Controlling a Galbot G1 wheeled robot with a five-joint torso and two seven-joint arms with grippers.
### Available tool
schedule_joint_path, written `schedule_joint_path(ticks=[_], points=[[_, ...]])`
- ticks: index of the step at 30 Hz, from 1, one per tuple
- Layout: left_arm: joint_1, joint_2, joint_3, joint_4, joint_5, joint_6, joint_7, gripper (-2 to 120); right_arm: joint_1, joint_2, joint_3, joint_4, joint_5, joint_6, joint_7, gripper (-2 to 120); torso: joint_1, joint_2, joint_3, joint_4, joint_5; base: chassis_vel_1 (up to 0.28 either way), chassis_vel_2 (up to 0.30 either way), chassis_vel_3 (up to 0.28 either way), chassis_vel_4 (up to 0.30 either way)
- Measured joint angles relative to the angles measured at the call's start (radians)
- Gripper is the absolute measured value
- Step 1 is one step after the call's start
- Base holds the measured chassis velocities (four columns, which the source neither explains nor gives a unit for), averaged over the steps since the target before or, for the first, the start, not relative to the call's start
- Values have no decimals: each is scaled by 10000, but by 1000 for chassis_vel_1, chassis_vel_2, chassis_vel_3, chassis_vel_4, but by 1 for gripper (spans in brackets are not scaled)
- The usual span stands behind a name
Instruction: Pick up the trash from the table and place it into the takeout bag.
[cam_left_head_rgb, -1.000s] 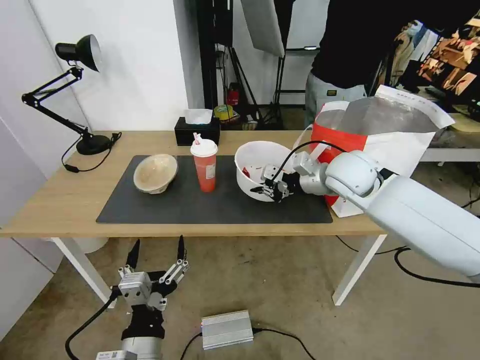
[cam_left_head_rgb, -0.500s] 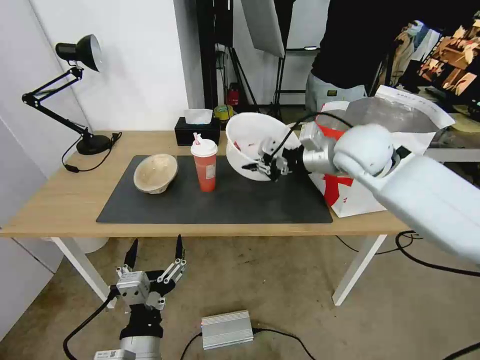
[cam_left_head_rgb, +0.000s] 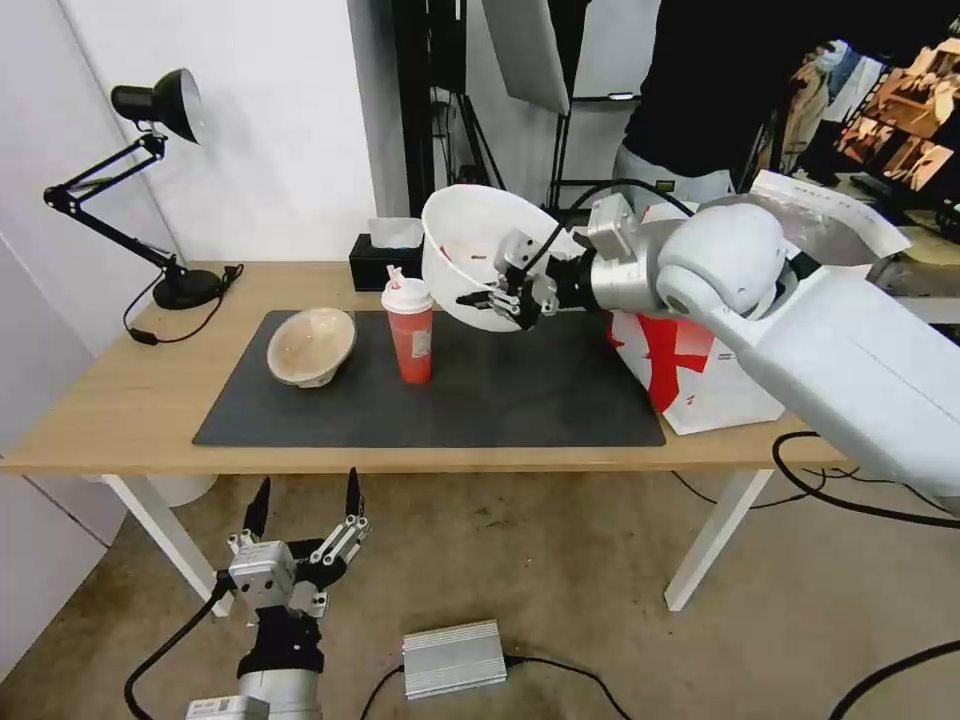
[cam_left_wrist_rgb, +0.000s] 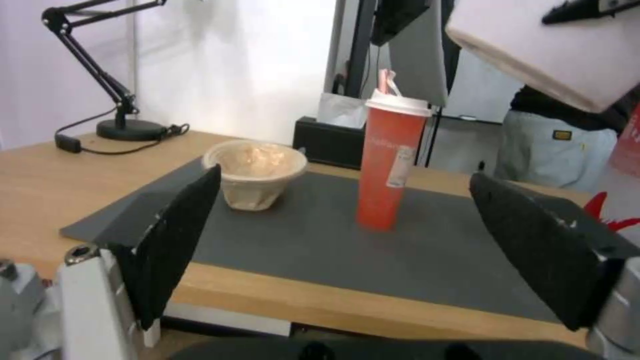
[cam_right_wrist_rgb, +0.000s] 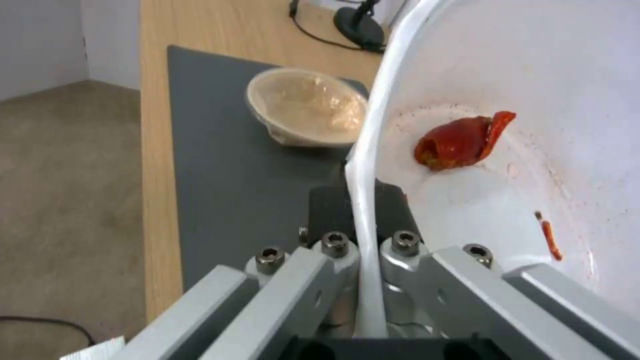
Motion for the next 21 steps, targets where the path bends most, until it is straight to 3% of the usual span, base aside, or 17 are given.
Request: schedule_joint_path(ticks=[13, 21], points=[[-95, -2, 24, 79, -35, 0, -9, 100, 606, 70, 48, -154, 190, 0, 39, 0, 0, 0, 0, 0, 0, 0, 0, 0, 0], [-41, -3, 62, 61, 17, -2, -13, 100, 747, -327, 222, 181, 511, -21, 90, 0, 0, 0, 0, -1, 3, 0, 0, 0, 0]])
